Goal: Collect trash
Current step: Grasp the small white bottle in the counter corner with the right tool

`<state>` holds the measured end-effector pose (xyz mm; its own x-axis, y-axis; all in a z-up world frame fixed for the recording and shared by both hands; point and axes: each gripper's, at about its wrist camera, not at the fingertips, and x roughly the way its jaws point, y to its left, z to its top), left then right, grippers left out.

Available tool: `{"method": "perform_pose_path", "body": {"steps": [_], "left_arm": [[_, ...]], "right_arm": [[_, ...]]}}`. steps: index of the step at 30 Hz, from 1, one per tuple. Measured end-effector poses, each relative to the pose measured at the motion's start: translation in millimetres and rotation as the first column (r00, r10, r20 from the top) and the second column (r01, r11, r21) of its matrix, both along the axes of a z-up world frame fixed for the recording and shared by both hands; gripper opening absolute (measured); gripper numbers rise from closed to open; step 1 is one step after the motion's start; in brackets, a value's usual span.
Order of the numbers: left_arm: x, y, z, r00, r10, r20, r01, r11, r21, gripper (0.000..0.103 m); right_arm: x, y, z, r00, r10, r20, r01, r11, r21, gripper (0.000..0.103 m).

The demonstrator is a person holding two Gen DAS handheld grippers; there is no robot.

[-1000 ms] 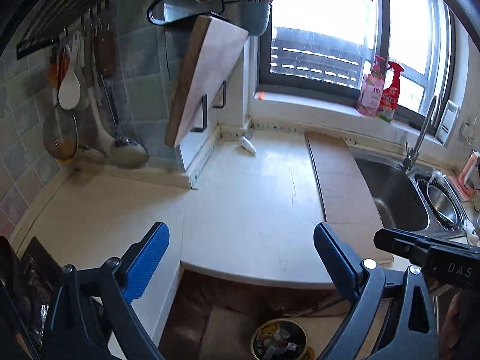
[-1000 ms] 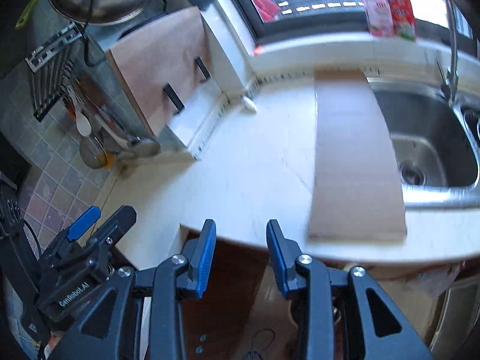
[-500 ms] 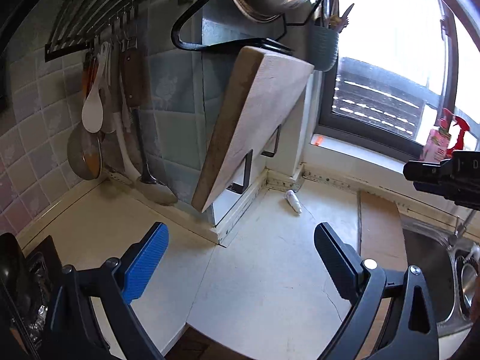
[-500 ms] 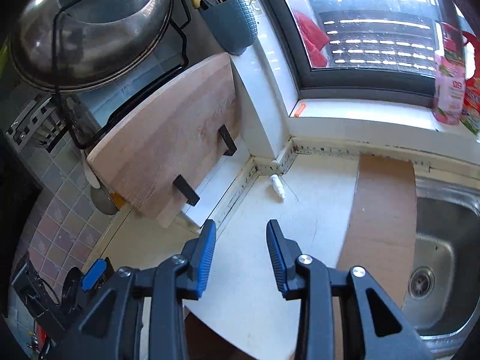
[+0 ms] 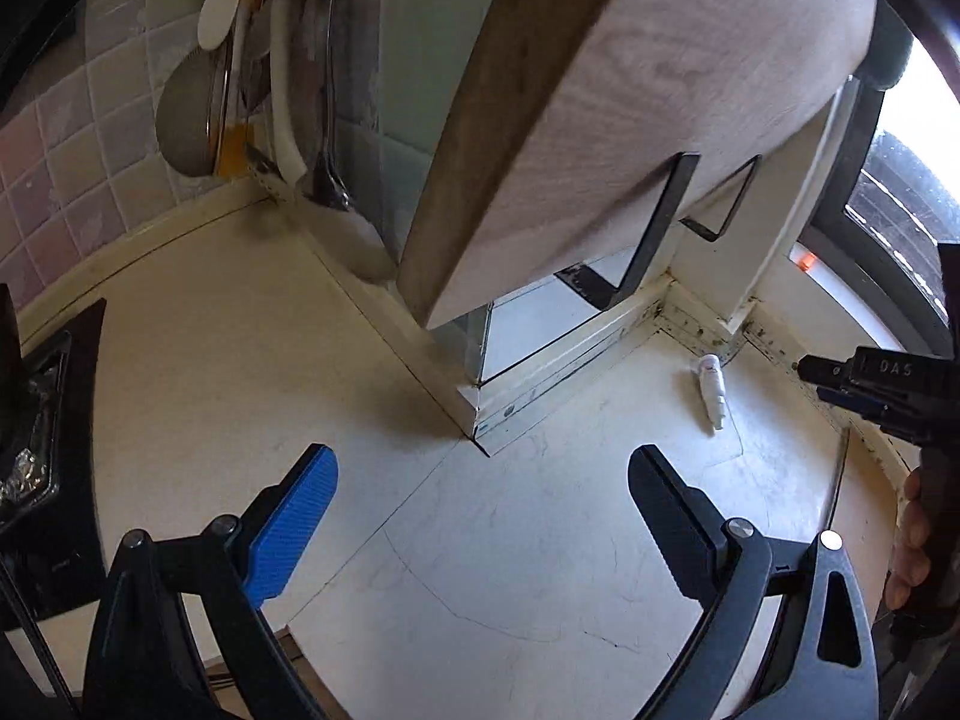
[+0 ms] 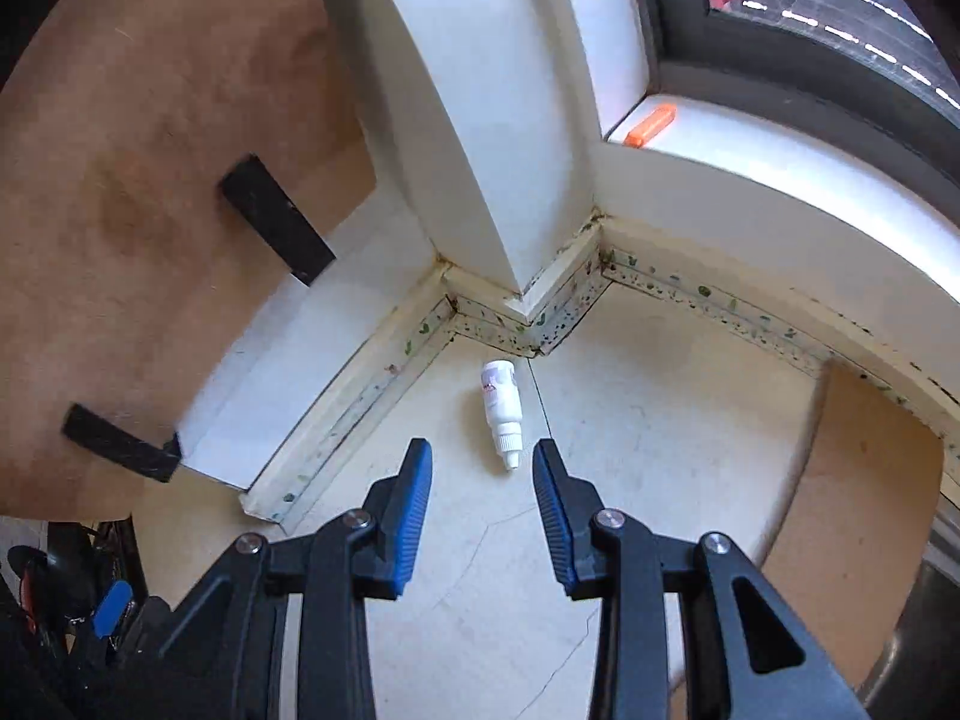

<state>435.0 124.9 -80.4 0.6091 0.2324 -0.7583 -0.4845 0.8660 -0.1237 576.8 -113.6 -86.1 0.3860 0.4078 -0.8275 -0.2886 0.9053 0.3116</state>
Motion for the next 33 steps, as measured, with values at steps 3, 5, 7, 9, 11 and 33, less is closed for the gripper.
{"method": "perform_pose_path", "body": {"steps": [3,5,7,9,11,33], "left_arm": [[7.3,5.8,-14.8,0.999,0.036,0.003,-0.036,0.999,-0.013,0.097],[10.9,8.6,-23.0,0.998,0.059,0.005,-0.059,0.998,-0.016,0.097],[13.0,13.9,-29.5,0.997,0.082,0.017,-0.081,0.996,-0.024,0.097],[16.1,18.9,-38.7,0.994,0.105,0.015,-0.105,0.994,-0.032,0.097],[17.4,24.0,-45.7,0.991,0.135,0.021,-0.134,0.990,-0.037,0.097],[-1.2,24.2,-53.2,0.982,0.190,-0.020,-0.191,0.981,-0.029,0.097]], "right_arm": [[20.6,15.5,-33.9,0.999,0.026,-0.037,-0.026,1.000,-0.016,0.035],[30.9,23.0,-52.2,0.998,0.035,-0.050,-0.036,0.999,-0.013,0.035],[37.5,29.8,-66.1,0.998,0.036,-0.046,-0.037,0.999,-0.021,0.035],[42.8,35.9,-75.8,0.998,0.038,-0.047,-0.040,0.999,-0.034,0.035],[46.4,41.7,-84.3,0.998,0.050,-0.048,-0.052,0.998,-0.042,0.035],[3.5,54.6,-76.6,0.991,0.132,0.007,-0.130,0.984,-0.121,0.025]]}}
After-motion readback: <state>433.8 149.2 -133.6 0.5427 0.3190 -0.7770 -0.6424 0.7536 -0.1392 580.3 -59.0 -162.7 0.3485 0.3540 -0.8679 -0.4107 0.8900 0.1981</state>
